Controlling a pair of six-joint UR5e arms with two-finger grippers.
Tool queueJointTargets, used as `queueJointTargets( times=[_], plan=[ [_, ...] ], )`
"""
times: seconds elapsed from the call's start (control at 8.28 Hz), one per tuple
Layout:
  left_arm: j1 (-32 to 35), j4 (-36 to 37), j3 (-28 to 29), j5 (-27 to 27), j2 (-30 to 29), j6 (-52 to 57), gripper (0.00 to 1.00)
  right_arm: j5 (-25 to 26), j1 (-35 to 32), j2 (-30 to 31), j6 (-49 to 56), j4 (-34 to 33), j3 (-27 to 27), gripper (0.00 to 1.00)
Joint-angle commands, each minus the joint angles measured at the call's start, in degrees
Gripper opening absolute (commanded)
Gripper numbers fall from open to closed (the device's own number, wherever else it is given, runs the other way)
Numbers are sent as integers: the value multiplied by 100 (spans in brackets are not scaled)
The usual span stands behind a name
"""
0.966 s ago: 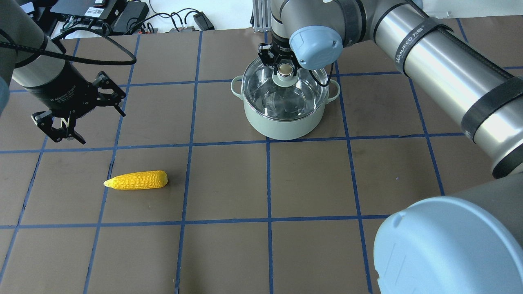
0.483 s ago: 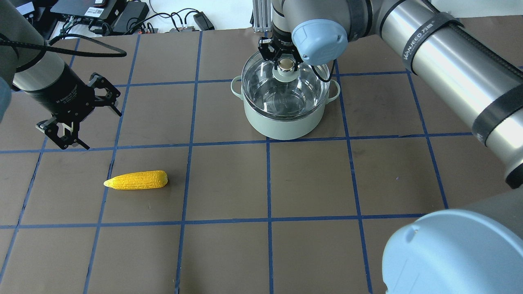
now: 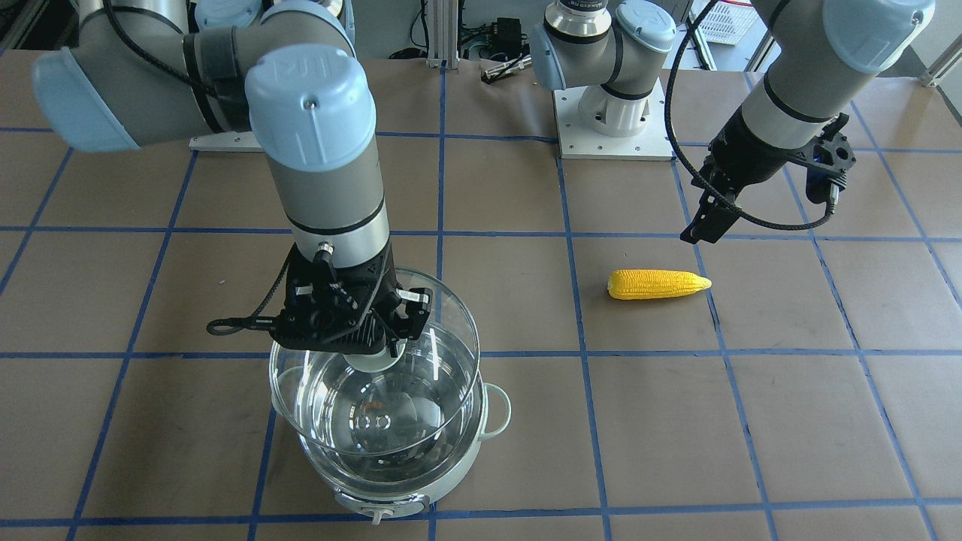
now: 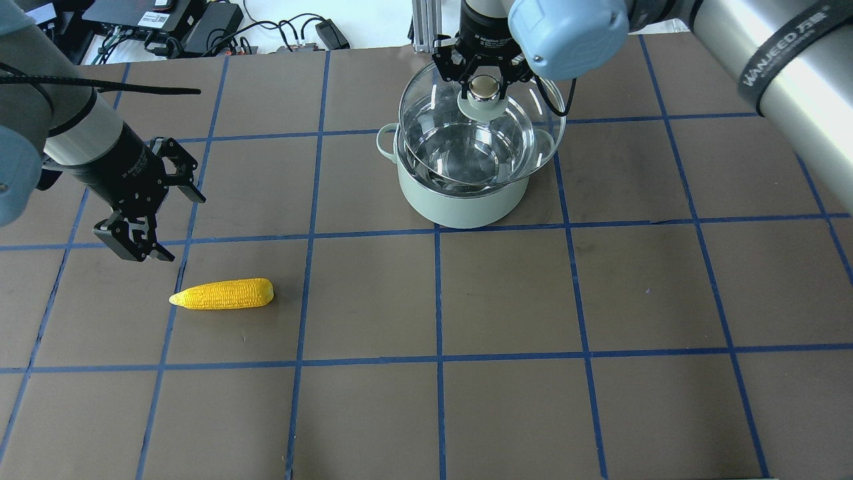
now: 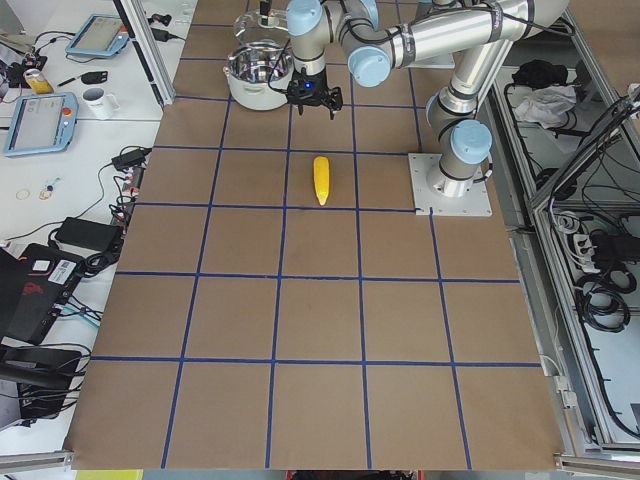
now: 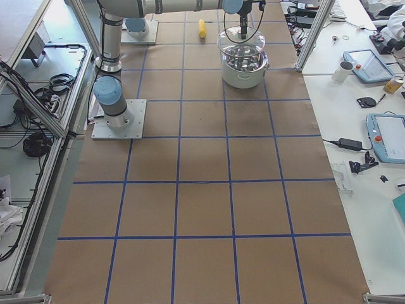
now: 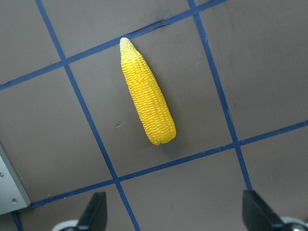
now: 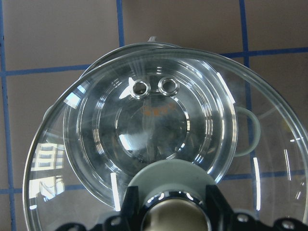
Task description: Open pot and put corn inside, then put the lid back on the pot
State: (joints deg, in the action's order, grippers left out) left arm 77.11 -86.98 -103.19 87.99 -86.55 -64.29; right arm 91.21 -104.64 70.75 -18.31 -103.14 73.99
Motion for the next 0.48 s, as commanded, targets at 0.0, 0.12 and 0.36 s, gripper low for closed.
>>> queueJointTargets(
  times=[0.0,0.12,0.36],
  plan=[
    [-29,634,-412,25,-45,-707,100,-33,162,762,126,451,394,42],
    [-108,726,-648,25,-46,-1091,100,-42,233,1139,126,487,745,42],
    [-248,1416,-1201,34,-63,-1139,100,-42,242,1441,64,549,1125,42]
  ],
)
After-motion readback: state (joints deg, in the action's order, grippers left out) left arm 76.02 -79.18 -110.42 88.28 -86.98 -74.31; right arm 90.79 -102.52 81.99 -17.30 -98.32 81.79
